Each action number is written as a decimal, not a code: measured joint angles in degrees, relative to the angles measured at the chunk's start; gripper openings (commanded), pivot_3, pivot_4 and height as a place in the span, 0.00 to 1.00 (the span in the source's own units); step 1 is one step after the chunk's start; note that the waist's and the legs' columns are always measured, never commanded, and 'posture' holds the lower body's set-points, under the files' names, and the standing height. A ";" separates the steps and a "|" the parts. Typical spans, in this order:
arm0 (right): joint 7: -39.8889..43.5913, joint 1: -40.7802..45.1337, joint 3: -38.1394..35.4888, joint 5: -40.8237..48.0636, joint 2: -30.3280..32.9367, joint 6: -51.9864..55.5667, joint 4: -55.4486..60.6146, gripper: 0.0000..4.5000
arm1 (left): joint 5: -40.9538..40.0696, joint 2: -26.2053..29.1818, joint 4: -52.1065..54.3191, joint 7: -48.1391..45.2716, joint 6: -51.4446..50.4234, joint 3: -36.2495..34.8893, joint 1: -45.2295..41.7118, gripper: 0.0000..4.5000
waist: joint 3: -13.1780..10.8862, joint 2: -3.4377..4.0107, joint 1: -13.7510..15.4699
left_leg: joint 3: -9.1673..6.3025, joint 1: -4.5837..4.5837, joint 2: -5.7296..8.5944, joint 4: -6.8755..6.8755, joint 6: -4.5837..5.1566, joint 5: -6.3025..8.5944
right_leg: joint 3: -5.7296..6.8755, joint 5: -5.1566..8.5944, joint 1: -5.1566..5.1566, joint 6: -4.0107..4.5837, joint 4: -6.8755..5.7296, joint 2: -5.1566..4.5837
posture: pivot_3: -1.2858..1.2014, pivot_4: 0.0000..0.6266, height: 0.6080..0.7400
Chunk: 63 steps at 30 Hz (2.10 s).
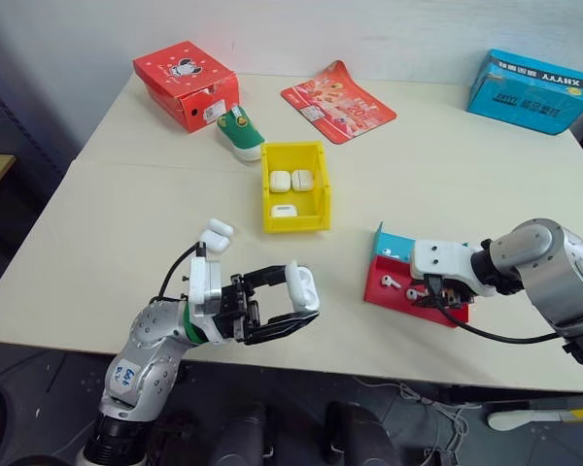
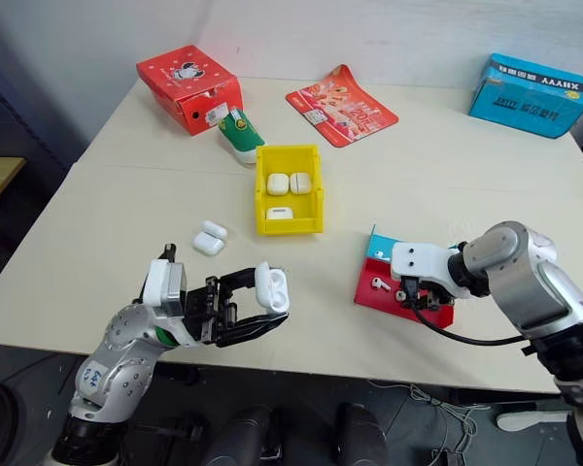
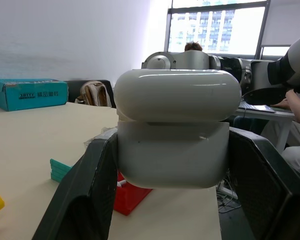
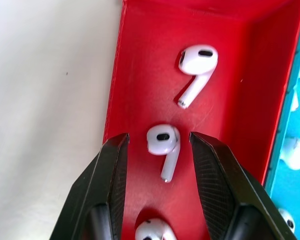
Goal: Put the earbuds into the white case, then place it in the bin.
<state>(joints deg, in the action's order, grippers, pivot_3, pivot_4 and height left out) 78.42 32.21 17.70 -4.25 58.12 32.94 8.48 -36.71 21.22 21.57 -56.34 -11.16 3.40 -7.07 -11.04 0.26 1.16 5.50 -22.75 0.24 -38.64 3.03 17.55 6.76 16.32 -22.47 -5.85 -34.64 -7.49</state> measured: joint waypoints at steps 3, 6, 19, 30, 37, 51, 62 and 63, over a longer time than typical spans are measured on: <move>-0.49 0.00 0.37 -0.14 -0.30 -0.41 0.00 0.43 | 0.00 0.09 0.00 -0.01 0.00 -0.10 0.00 0.63 | 0.00 0.00 0.04 | 0.00 0.00 0.00 0.00 0.01 0.00 | 0.01 0.00 0.00 0.00 0.00 0.00 | 0.52 0.24 1.00; -0.87 -0.06 0.90 -0.46 -0.30 -1.04 -0.05 0.43 | 0.00 0.15 0.00 -0.02 0.00 -0.12 -0.01 0.63 | 0.00 0.00 0.01 | 0.00 0.00 0.00 0.00 0.00 0.00 | 0.00 0.00 0.00 0.00 0.01 0.00 | 0.52 0.24 1.00; -1.15 -0.32 1.35 -1.16 -0.28 -3.06 -0.27 0.43 | 0.00 0.25 0.13 0.04 0.00 -0.25 0.61 0.63 | 0.00 0.00 0.01 | 0.00 0.00 0.00 0.01 -0.04 0.03 | 0.00 0.00 0.00 0.00 0.01 0.00 | 0.52 0.24 1.00; -0.85 -0.27 1.35 -1.77 0.22 -4.12 -1.09 0.43 | 0.00 0.31 0.18 0.09 0.20 -0.56 1.01 0.63 | 0.00 0.00 0.03 | -0.01 0.00 0.00 0.01 -0.04 0.03 | 0.00 0.00 0.01 0.00 0.02 0.00 | 0.52 0.24 1.00; -0.28 -0.19 1.34 -1.79 0.32 -4.09 -1.68 0.16 | 0.00 0.28 0.18 0.11 0.49 -0.56 1.03 0.63 | 0.00 0.00 0.01 | -0.01 0.01 0.00 0.01 -0.07 0.05 | 0.00 0.00 0.02 0.00 0.03 0.00 | 0.52 0.24 1.00; -0.91 -0.22 0.91 -1.68 0.32 -3.67 -1.97 0.10 | 0.01 0.00 0.18 0.47 0.59 -0.50 1.02 0.63 | 0.00 0.00 0.02 | -0.01 0.00 0.00 0.01 -0.13 0.09 | 0.00 0.00 0.02 0.00 0.04 -0.01 | 0.52 0.24 1.00; 1.44 -7.75 -30.75 35.55 -7.30 8.94 8.63 0.10 | -10.31 2.25 -2.54 -6.25 -7.33 -1.34 -8.97 0.63 | -0.04 0.04 0.25 | -0.18 -0.10 -0.01 0.02 0.12 -0.05 | 0.14 0.00 0.04 0.00 0.09 0.01 | 0.52 0.24 1.00; 0.12 -8.80 -31.90 38.67 -8.73 10.77 10.46 0.10 | -10.90 2.26 -3.64 -7.07 -7.90 -1.75 -10.34 0.63 | -0.04 0.04 0.18 | -0.16 -0.10 -0.01 0.03 0.12 -0.05 | 0.13 0.00 0.03 0.00 0.09 0.00 | 0.52 0.24 1.00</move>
<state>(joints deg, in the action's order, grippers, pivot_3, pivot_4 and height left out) 78.54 23.41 -14.20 34.41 49.39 43.71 18.93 -47.61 23.48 17.93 -63.41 -19.05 1.65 -17.41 -11.08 0.30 1.34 5.33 -22.85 0.22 -38.61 3.16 17.50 6.88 16.31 -22.44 -5.85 -34.55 -7.49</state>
